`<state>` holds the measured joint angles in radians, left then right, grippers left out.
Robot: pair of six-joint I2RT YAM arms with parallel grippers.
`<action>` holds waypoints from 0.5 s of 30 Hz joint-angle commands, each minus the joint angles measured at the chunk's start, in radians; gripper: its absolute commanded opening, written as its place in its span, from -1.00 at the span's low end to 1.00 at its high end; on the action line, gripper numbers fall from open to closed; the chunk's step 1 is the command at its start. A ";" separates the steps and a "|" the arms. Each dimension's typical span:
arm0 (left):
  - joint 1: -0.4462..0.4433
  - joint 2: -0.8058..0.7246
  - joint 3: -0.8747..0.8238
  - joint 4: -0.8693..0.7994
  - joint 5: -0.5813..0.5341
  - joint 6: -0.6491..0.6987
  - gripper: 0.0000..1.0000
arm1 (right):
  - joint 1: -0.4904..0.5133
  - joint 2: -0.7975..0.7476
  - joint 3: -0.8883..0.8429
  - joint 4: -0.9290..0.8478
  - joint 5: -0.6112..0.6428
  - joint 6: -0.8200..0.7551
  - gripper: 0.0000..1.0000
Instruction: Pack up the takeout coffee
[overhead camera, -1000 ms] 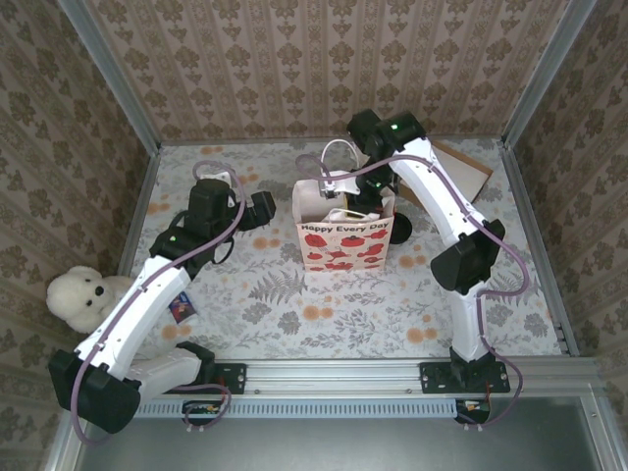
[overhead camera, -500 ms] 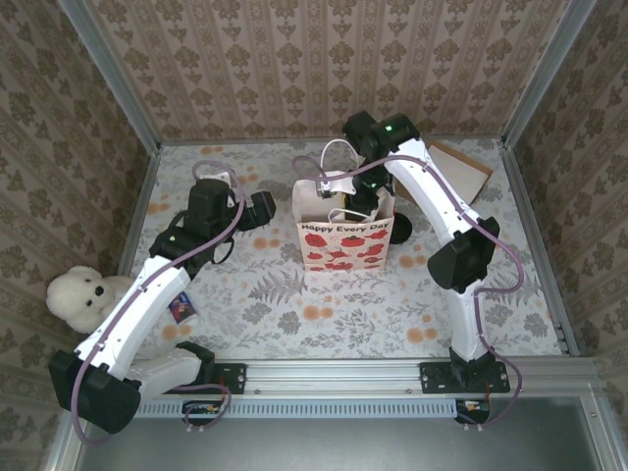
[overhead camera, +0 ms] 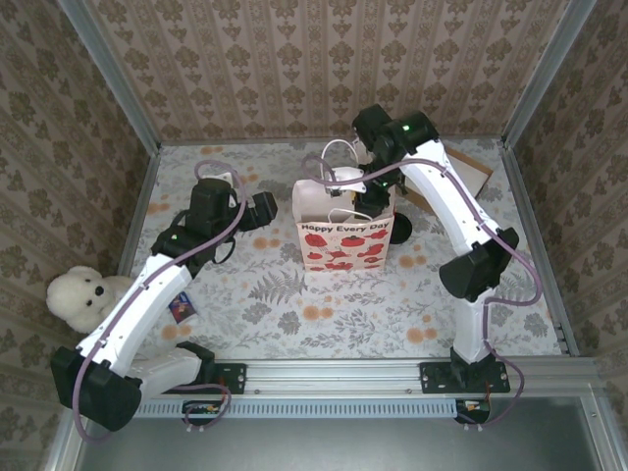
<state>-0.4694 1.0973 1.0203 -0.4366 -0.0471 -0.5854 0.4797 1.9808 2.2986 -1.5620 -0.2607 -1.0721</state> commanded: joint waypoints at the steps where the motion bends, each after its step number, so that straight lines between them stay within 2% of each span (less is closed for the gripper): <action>1: 0.007 0.010 0.020 -0.013 0.024 -0.020 1.00 | -0.006 -0.064 -0.027 0.028 0.024 0.018 -0.06; 3: 0.006 0.016 0.022 -0.014 0.025 -0.019 1.00 | -0.006 -0.100 -0.040 0.068 0.006 0.040 0.06; 5: 0.007 0.022 0.026 -0.014 0.023 -0.020 1.00 | -0.006 -0.146 -0.071 0.132 0.005 0.079 0.31; 8: 0.006 0.035 0.030 -0.015 0.022 -0.031 1.00 | -0.006 -0.251 -0.179 0.280 0.036 0.125 0.47; 11: 0.007 0.045 0.032 -0.009 0.027 -0.040 1.00 | -0.003 -0.411 -0.409 0.570 0.092 0.154 0.78; 12: 0.030 0.048 0.035 -0.007 0.029 -0.043 1.00 | -0.001 -0.477 -0.510 0.699 0.112 0.172 0.98; 15: 0.034 0.053 0.041 -0.010 0.021 -0.056 1.00 | -0.002 -0.658 -0.780 1.101 0.167 0.278 1.00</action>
<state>-0.4473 1.1461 1.0214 -0.4381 -0.0273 -0.6132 0.4793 1.4414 1.6722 -0.9062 -0.1680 -0.9096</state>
